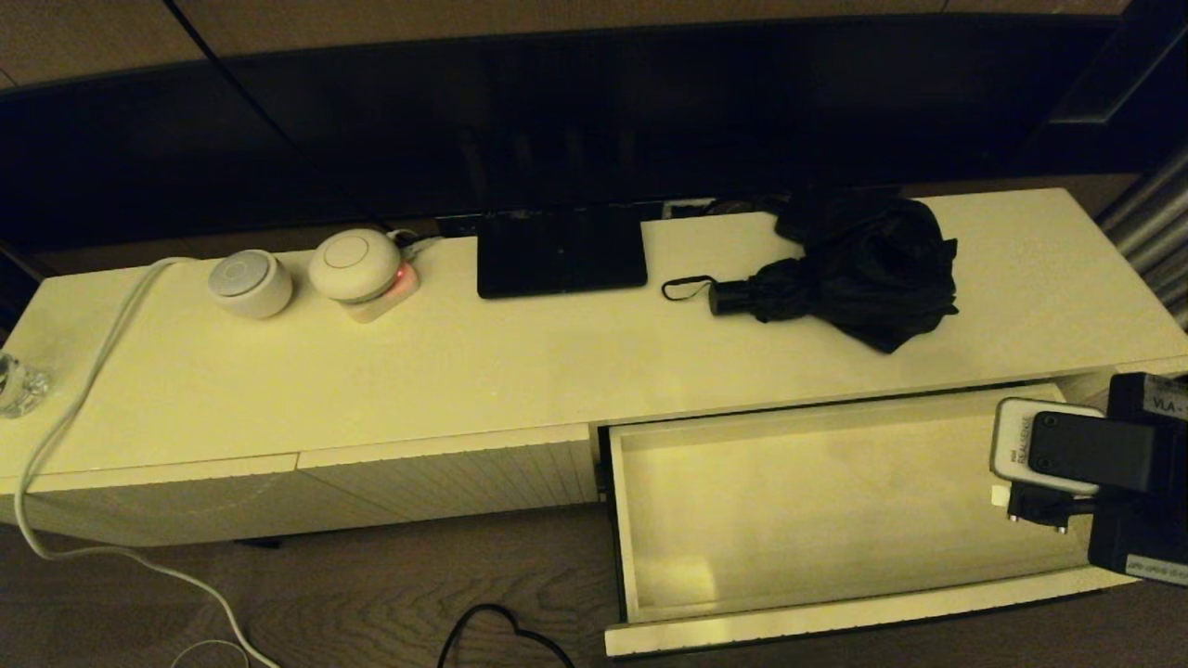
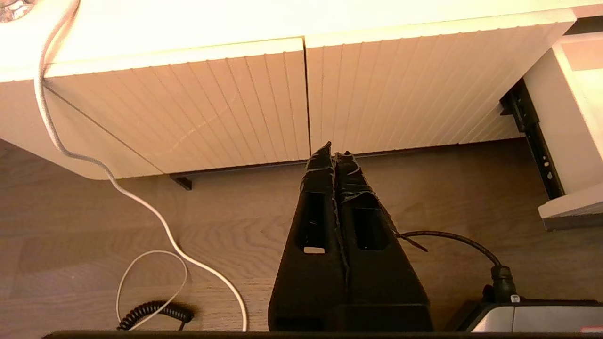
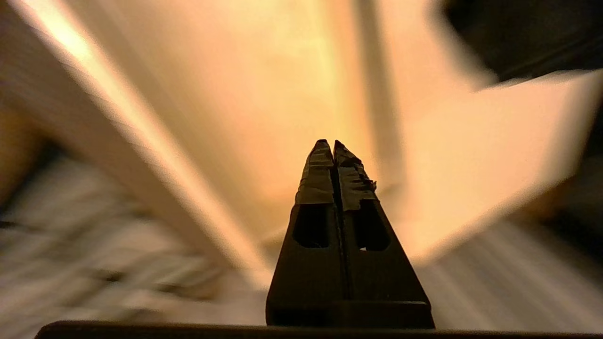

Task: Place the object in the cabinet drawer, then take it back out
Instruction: Put the umbrella in the drawer

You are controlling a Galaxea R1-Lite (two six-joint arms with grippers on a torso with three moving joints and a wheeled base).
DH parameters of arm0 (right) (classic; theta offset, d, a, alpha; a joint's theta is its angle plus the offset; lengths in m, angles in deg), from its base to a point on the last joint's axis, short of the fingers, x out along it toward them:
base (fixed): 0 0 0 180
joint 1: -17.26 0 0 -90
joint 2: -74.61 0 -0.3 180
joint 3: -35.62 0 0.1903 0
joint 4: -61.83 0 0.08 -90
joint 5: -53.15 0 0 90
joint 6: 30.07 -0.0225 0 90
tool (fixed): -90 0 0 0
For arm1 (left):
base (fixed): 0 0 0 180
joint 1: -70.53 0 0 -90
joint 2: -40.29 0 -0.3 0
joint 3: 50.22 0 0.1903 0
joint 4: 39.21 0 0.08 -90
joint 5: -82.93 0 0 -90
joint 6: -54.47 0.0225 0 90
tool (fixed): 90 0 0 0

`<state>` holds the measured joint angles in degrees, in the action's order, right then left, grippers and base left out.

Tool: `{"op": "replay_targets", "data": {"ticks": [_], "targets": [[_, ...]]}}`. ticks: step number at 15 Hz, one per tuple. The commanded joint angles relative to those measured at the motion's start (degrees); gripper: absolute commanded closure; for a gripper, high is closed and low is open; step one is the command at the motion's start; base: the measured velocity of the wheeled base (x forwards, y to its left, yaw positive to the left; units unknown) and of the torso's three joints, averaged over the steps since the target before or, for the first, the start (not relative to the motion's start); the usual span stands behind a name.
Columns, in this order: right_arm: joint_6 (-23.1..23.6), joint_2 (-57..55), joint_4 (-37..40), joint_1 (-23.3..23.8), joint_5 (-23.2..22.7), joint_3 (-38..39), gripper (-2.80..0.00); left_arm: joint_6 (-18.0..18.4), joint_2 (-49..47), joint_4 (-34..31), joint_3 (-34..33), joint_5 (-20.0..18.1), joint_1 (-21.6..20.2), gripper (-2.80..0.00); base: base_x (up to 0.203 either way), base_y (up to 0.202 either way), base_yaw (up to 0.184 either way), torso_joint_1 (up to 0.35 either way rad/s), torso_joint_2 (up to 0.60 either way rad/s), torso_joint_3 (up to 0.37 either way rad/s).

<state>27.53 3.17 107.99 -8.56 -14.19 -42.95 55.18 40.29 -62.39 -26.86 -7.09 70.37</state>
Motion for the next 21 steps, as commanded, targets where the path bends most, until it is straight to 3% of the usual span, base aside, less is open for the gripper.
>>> {"op": "replay_targets", "data": {"ticks": [1, 11, 13, 21], "targets": [[14.23, -1.33, -4.73, 0.14, 1.4, -1.1, 0.0, 0.0, 0.0, -0.01, -0.09, 0.02, -0.02, 0.0, 0.0, 0.0, 0.0, 0.0, 0.0, 0.0], [22.34, -12.57, -20.32, 0.86, 1.1, -3.85, 0.0, 0.0, 0.0, -0.01, -0.09, 0.02, -0.02, 0.0, 0.0, 0.0, 0.0, 0.0, 0.0, 0.0], [24.13, -13.38, -20.51, 0.86, 1.25, -4.91, 0.0, 0.0, 0.0, -0.01, -0.09, 0.02, -0.02, 0.0, 0.0, 0.0, 0.0, 0.0, 0.0, 0.0], [24.17, -16.49, -21.11, 0.91, 1.23, -7.66, 0.0, 0.0, 0.0, -0.01, -0.09, 0.02, -0.02, 0.0, 0.0, 0.0, 0.0, 0.0, 0.0, 0.0]]}}
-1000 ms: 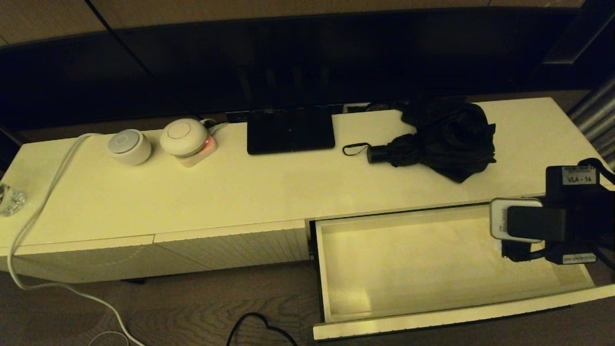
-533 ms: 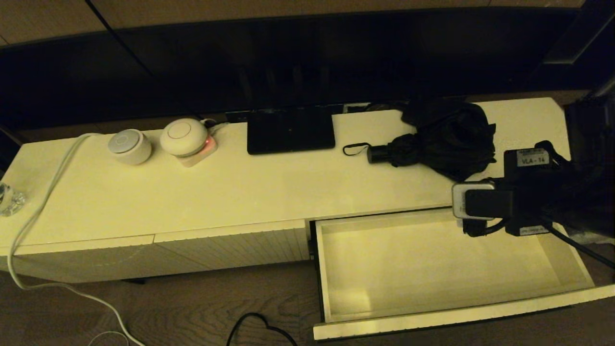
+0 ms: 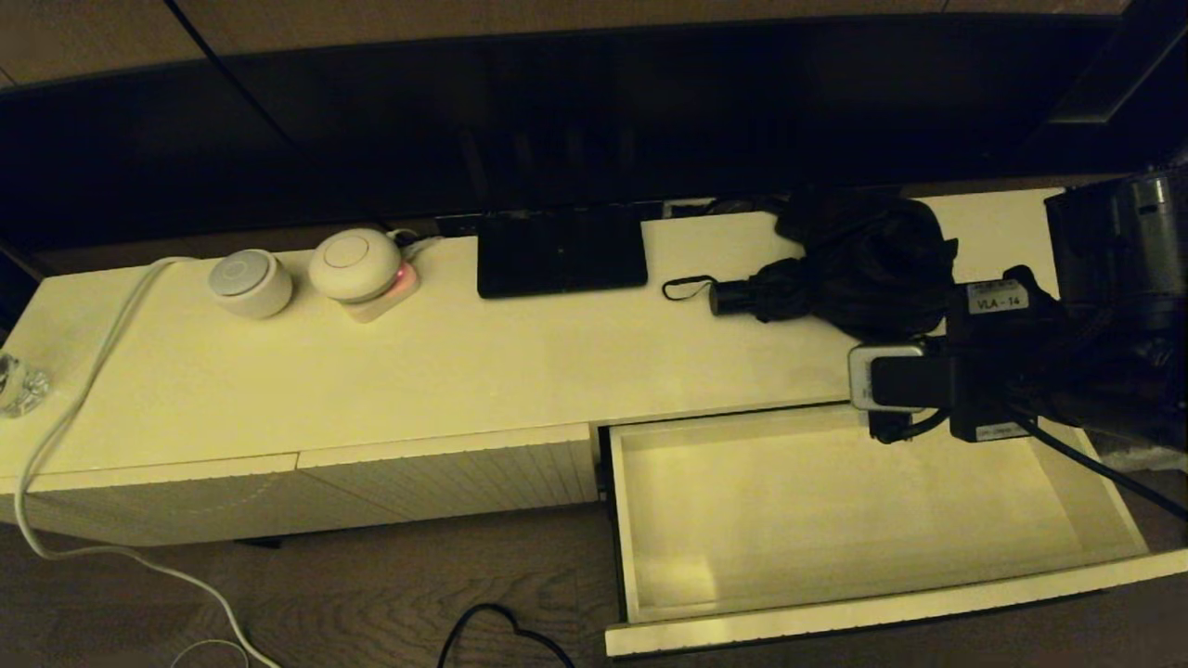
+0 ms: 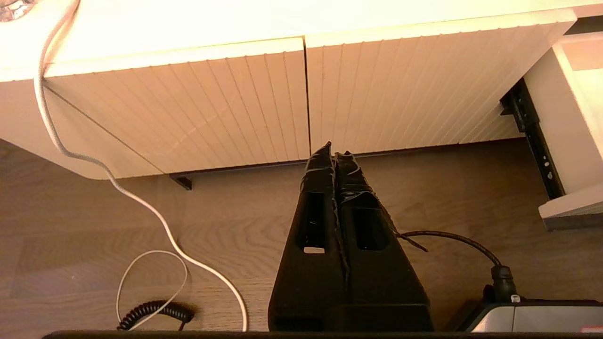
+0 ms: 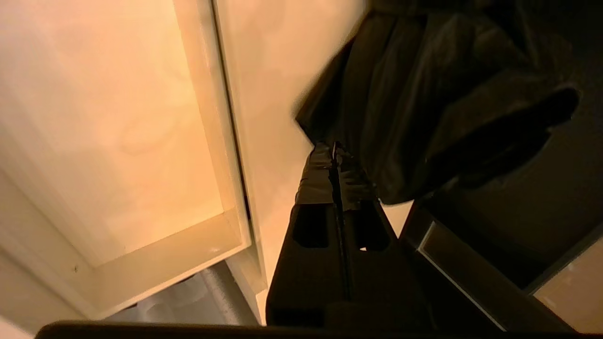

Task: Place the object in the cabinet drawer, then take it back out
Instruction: Put the umbrella in the drawer

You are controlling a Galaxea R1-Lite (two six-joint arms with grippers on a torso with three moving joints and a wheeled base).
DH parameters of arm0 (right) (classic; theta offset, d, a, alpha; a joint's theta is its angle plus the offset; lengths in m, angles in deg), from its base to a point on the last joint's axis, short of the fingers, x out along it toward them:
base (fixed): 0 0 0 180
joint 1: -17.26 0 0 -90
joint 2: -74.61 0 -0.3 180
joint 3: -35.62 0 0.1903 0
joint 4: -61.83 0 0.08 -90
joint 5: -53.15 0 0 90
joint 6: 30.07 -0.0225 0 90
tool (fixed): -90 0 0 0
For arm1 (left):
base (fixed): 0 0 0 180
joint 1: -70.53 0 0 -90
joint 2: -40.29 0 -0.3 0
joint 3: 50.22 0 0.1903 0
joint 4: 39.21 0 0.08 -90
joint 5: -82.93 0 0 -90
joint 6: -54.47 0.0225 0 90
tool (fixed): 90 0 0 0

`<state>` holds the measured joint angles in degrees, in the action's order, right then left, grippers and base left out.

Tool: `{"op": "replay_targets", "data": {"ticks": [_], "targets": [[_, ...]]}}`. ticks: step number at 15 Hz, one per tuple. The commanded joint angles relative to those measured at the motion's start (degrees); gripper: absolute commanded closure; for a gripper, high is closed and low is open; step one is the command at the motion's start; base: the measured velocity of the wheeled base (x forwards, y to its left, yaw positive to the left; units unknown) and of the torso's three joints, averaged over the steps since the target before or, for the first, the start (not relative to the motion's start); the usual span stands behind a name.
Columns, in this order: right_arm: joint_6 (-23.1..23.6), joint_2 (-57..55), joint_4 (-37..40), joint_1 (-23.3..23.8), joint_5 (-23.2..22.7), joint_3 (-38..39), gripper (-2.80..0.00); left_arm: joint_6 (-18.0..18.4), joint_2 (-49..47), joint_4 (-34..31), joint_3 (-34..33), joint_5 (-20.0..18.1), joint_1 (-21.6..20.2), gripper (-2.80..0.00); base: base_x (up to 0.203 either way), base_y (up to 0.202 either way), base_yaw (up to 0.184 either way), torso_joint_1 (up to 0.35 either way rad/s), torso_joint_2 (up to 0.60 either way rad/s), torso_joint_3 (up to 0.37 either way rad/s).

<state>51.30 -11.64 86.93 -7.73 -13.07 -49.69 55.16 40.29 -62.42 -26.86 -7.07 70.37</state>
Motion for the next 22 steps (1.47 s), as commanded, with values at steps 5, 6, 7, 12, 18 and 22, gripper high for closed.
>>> {"op": "replay_targets", "data": {"ticks": [5, 6, 7, 12, 18, 22], "targets": [[0.1, -6.47, 1.09, 1.42, 0.41, -5.73, 0.0, 0.01, 0.0, 0.02, -0.09, 0.0, -0.02, 0.0, 0.0, 0.0, 0.0, 0.0, 0.0, 0.0], [0.03, -7.55, 1.25, 2.34, 0.39, -6.55, 0.0, 0.01, 0.0, 0.02, -0.09, 0.0, -0.02, 0.0, 0.0, 0.0, 0.0, 0.0, 0.0, 0.0], [-0.08, -8.06, 1.52, 2.93, 0.39, -7.14, 0.0, 0.01, 0.0, 0.02, -0.09, 0.0, -0.02, 0.0, 0.0, 0.0, 0.0, 0.0, 0.0, 0.0], [-2.83, -10.59, 9.65, 4.02, 0.1, -13.36, 0.0, 0.01, 0.0, 0.02, -0.09, 0.0, -0.02, 0.0, 0.0, 0.0, 0.0, 0.0, 0.0, 0.0], [-5.12, -15.25, 9.87, 5.9, -0.12, -15.81, 0.0, 0.01, 0.0, 0.02, -0.09, 0.0, -0.02, 0.0, 0.0, 0.0, 0.0, 0.0, 0.0, 0.0], [-6.49, -18.7, 9.73, 6.97, -0.26, -18.87, 0.0, 0.01, 0.0, 0.02, -0.09, 0.0, -0.02, 0.0, 0.0, 0.0, 0.0, 0.0, 0.0, 0.0]]}}
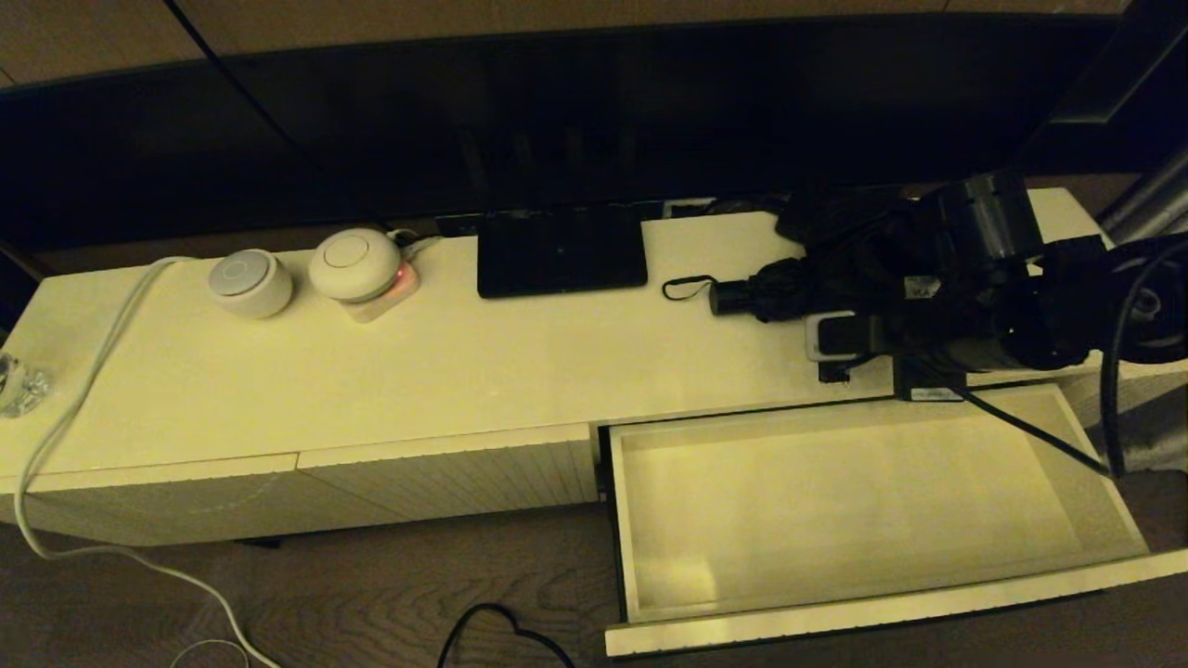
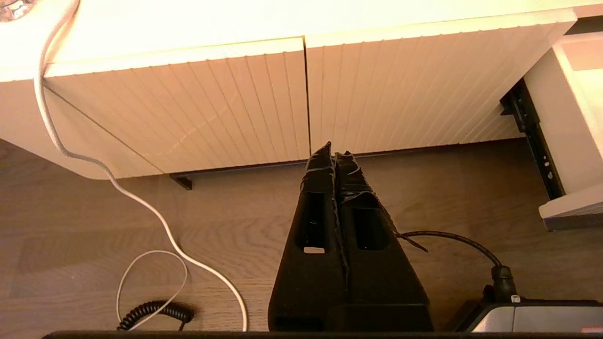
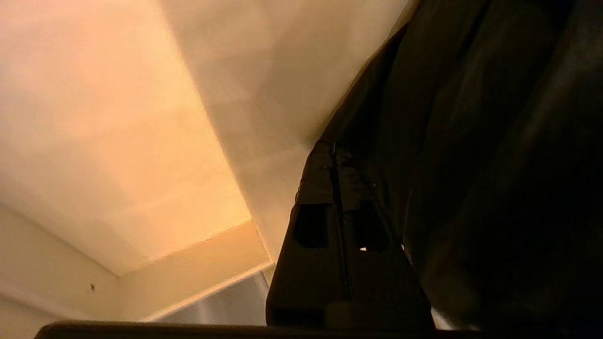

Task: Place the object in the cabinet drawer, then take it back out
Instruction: Put the umbrella in the drawer

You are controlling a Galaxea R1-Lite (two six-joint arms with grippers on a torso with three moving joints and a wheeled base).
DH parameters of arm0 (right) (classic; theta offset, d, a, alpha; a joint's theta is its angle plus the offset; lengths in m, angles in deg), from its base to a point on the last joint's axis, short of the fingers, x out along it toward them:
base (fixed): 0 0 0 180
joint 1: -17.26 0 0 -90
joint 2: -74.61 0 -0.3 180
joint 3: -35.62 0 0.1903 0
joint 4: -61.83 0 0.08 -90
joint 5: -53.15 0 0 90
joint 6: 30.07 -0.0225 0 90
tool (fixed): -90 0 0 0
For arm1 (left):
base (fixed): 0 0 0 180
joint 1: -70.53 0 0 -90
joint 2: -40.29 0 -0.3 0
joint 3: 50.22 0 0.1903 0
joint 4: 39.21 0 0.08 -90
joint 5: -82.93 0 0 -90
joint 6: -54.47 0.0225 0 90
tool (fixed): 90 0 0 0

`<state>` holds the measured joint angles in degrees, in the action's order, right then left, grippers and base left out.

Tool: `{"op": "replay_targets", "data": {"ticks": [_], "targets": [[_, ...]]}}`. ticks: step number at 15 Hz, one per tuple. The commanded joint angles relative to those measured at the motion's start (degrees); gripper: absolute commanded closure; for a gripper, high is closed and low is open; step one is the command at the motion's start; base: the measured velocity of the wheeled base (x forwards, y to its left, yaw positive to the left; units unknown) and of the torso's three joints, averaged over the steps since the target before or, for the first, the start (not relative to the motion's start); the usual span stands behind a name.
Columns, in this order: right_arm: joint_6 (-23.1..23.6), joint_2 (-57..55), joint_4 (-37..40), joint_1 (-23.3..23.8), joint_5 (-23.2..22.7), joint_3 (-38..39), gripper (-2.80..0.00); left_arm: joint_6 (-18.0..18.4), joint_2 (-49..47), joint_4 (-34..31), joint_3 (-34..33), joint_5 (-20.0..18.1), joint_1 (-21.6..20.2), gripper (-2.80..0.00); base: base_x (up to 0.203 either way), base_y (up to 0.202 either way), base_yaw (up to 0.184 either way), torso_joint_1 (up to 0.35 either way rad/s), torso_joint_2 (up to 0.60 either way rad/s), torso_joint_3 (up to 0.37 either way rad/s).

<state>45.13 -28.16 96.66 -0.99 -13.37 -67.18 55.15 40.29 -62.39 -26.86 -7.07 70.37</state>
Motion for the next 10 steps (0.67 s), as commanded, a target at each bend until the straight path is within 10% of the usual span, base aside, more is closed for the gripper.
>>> {"op": "replay_targets", "data": {"ticks": [1, 10], "targets": [[-1.02, -2.86, -0.31, 0.2, -0.43, -2.23, 0.0, 0.02, 0.0, -0.01, -0.09, 0.0, -0.02, 0.0, 0.0, 0.0, 0.0, 0.0, 0.0, 0.0], [-0.96, -7.21, -6.13, 0.67, -1.77, -8.28, 0.0, 0.02, 0.0, -0.01, -0.09, 0.0, -0.02, 0.0, 0.0, 0.0, 0.0, 0.0, 0.0, 0.0]]}}
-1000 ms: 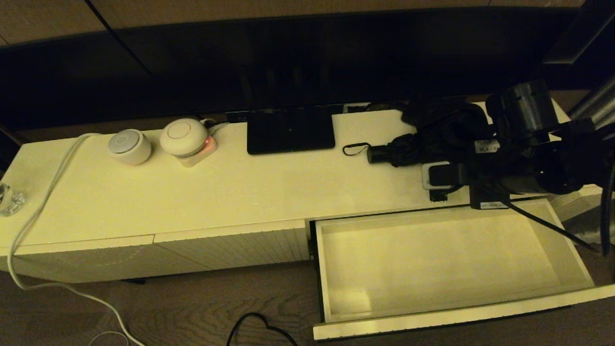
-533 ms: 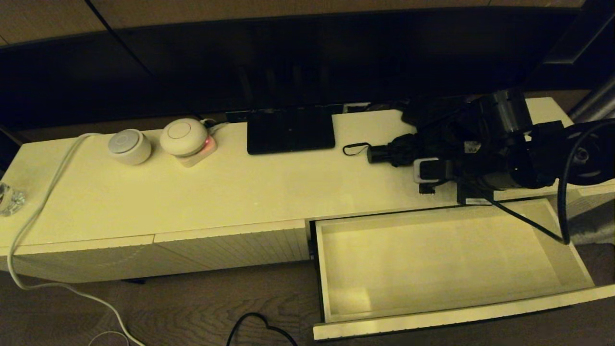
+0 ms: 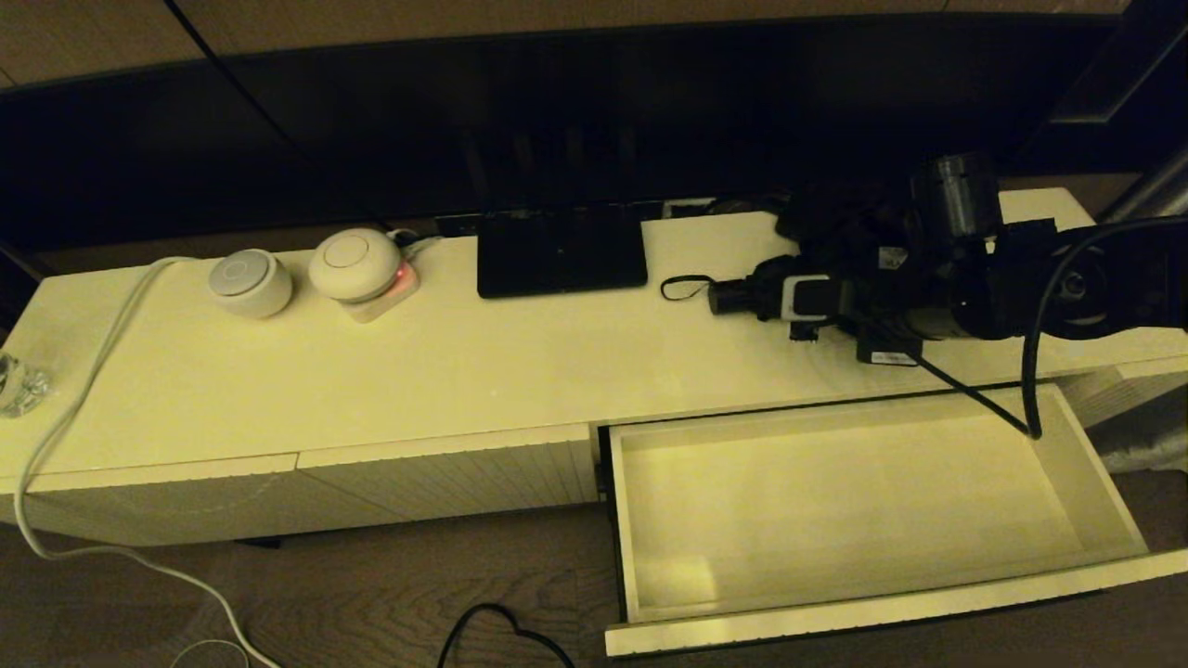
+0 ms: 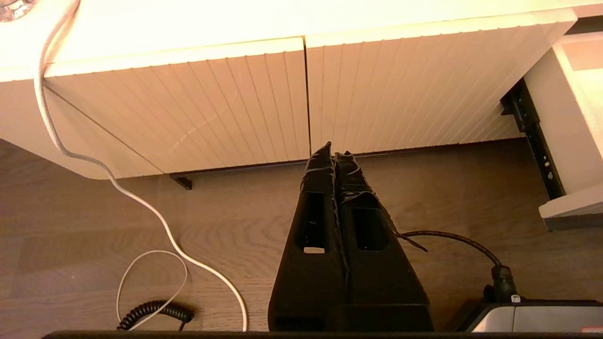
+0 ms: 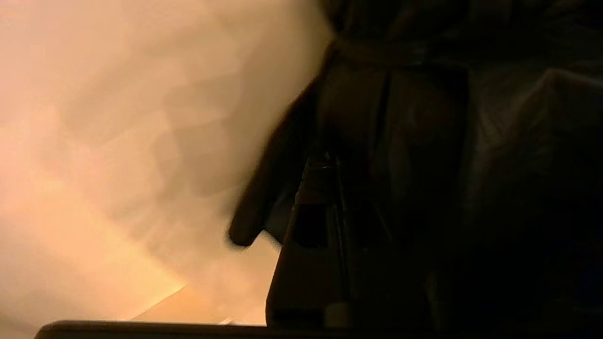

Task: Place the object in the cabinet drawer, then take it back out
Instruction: Put the umbrella in the drawer

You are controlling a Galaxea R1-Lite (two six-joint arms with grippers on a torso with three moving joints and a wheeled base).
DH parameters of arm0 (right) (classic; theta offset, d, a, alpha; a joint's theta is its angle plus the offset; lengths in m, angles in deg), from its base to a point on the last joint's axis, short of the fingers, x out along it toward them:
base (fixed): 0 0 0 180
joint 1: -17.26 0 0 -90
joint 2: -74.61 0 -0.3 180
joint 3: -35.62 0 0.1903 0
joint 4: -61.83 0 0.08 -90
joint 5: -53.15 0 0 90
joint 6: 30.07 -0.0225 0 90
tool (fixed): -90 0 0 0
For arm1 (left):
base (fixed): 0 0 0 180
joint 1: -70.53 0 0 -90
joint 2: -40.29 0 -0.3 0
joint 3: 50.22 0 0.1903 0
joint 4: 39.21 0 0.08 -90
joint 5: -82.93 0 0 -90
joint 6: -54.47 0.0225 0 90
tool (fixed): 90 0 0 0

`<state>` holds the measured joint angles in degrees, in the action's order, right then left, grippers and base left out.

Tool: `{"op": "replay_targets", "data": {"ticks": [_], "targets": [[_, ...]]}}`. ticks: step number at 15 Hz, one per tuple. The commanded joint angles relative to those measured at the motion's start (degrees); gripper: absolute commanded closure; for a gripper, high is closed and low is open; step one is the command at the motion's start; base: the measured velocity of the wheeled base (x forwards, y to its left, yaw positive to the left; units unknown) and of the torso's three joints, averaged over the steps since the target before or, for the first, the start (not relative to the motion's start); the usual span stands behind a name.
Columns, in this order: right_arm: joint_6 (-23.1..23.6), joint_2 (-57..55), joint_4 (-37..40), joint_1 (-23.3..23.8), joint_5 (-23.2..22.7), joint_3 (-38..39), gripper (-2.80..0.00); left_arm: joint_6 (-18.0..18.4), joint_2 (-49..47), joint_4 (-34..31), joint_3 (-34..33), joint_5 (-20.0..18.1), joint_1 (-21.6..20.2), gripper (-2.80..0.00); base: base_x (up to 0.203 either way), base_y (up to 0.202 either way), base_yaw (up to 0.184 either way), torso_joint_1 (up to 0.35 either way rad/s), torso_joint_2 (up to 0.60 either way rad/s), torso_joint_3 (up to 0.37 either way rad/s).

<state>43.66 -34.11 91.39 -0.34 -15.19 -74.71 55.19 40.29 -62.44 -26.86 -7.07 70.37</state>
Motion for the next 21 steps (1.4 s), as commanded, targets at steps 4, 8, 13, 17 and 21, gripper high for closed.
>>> {"op": "replay_targets", "data": {"ticks": [4, 8, 13, 17, 21], "targets": [[0.56, -2.27, -1.65, 0.11, 0.05, -1.86, 0.0, -0.02, 0.0, 0.04, -0.09, 0.0, -0.02, 0.0, 0.0, 0.0, 0.0, 0.0, 0.0, 0.0], [0.54, -3.17, -2.04, 0.08, -0.08, -1.93, 0.0, -0.02, 0.0, 0.04, -0.09, 0.0, -0.02, 0.0, 0.0, 0.0, 0.0, 0.0, 0.0, 0.0], [0.28, -4.12, -4.17, 0.03, -0.31, -1.63, 0.0, -0.02, 0.0, 0.04, -0.09, 0.0, -0.02, 0.0, 0.0, 0.0, 0.0, 0.0, 0.0, 0.0], [0.28, -3.87, -3.82, 0.03, -0.04, -1.19, 0.0, -0.02, 0.0, 0.04, -0.09, 0.0, -0.02, 0.0, 0.0, 0.0, 0.0, 0.0, 0.0, 0.0], [0.06, -3.7, -3.83, 0.11, -0.04, -0.56, 0.0, -0.02, 0.0, 0.04, -0.09, 0.0, -0.02, 0.0, 0.0, 0.0, 0.0, 0.0, 0.0, 0.0]]}}
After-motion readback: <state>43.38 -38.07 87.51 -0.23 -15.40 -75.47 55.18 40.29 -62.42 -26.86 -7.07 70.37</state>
